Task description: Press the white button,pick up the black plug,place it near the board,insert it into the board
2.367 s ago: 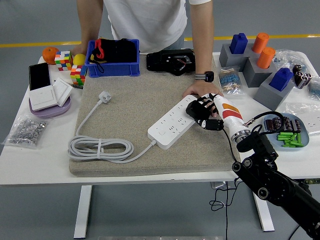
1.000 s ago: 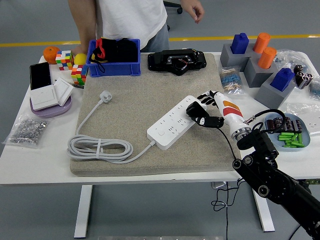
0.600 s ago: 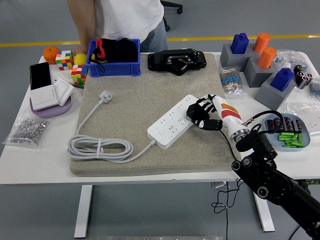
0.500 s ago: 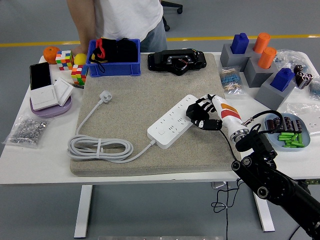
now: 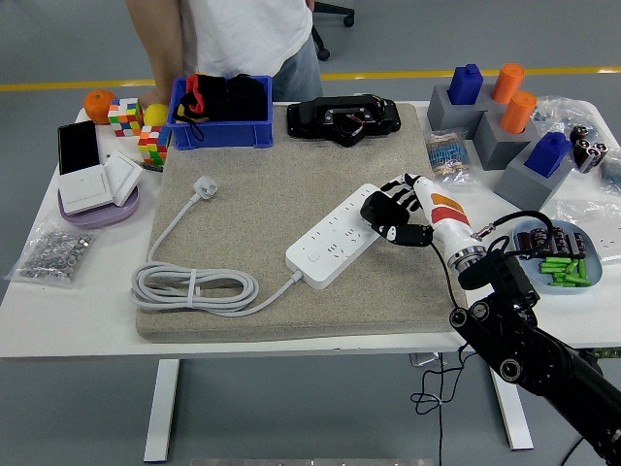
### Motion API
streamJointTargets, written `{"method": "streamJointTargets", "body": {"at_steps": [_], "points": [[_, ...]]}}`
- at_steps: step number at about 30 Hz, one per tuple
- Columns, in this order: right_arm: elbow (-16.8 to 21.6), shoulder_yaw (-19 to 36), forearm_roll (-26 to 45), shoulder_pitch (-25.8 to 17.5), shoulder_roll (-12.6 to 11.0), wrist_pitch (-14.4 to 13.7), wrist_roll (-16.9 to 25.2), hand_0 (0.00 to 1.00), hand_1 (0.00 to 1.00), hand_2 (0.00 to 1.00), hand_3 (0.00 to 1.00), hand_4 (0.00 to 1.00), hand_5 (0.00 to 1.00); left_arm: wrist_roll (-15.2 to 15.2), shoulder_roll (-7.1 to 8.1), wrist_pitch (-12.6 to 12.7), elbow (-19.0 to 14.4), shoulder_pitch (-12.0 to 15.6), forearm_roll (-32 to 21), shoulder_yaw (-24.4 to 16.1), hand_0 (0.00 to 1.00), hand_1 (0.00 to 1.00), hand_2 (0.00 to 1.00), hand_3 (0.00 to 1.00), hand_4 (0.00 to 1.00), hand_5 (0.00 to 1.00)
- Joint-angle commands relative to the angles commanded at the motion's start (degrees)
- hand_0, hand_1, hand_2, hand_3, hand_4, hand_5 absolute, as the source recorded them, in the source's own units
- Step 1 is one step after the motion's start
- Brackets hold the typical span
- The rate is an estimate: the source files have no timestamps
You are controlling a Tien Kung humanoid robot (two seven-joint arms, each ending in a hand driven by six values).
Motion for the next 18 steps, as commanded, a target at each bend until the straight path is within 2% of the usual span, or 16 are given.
{"method": "streamJointTargets", "body": {"at_steps": [18], "points": [[-2.6, 0.0, -0.7, 0.6, 0.0, -1.4, -1.0, 0.43, 0.356, 0.371, 0.581, 0.823, 0.022, -0.1, -0.04, 0.0, 0.0, 0.0, 0.0, 0.2, 0.684, 0.676, 0.659, 0.684, 0.563, 0.187]]}}
